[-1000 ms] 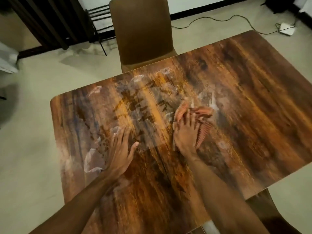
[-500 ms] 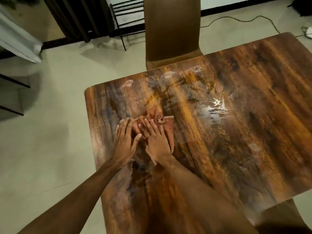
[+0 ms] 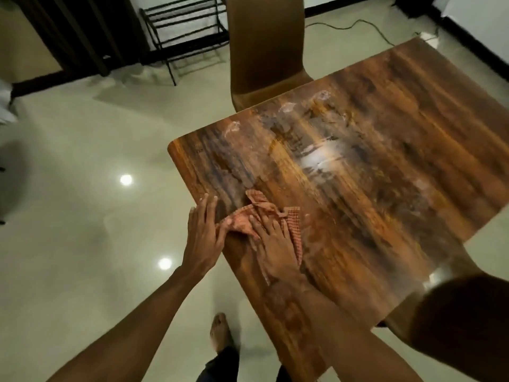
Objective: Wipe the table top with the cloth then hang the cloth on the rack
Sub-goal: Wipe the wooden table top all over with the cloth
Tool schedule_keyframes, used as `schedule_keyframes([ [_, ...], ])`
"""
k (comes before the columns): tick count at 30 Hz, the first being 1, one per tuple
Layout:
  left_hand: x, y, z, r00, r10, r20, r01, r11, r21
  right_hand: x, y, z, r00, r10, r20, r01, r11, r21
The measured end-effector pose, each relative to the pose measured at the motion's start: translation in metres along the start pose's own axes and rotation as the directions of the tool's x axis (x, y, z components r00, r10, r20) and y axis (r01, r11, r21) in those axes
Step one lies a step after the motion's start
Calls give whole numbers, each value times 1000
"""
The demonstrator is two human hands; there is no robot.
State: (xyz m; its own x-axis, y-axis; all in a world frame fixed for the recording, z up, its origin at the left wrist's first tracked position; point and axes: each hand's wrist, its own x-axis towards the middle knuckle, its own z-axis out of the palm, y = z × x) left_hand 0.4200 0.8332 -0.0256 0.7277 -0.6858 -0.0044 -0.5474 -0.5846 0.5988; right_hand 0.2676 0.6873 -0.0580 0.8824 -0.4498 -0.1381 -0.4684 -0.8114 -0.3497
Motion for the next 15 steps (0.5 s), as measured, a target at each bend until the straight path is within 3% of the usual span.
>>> schedule_keyframes([
  [2, -8, 2, -1, 999, 42, 18, -42, 999, -4, -22, 34, -5, 965, 254, -63, -254, 967, 10],
  [4, -15, 4, 0, 996, 77, 38, -76, 997, -25, -43, 40, -7, 855, 502, -130, -499, 865, 58],
  [5, -18, 6, 1, 995, 88, 51, -86, 996, -38, -47, 25, -4, 816, 556, -158, -554, 830, 64],
  [6, -22, 9, 3, 993, 100, 63, -97, 994, -46, -48, 3, 1, 821, 546, -168, -542, 837, 71],
  [8, -32, 14, 7, 986, 142, 85, -138, 989, -50, -56, -41, 17, 925, 365, -107, -360, 931, 63],
  [10, -40, 16, 12, 978, 179, 109, -175, 984, -41, -75, -58, 25, 974, 212, -79, -209, 977, 36],
  [13, -49, 20, 15, 972, 194, 135, -192, 981, -27, -121, -20, 27, 929, 358, -95, -357, 934, 34],
  [15, -58, 25, 19, 967, 209, 145, -206, 978, -37, -164, 8, 28, 829, 539, -148, -534, 842, 77],
])
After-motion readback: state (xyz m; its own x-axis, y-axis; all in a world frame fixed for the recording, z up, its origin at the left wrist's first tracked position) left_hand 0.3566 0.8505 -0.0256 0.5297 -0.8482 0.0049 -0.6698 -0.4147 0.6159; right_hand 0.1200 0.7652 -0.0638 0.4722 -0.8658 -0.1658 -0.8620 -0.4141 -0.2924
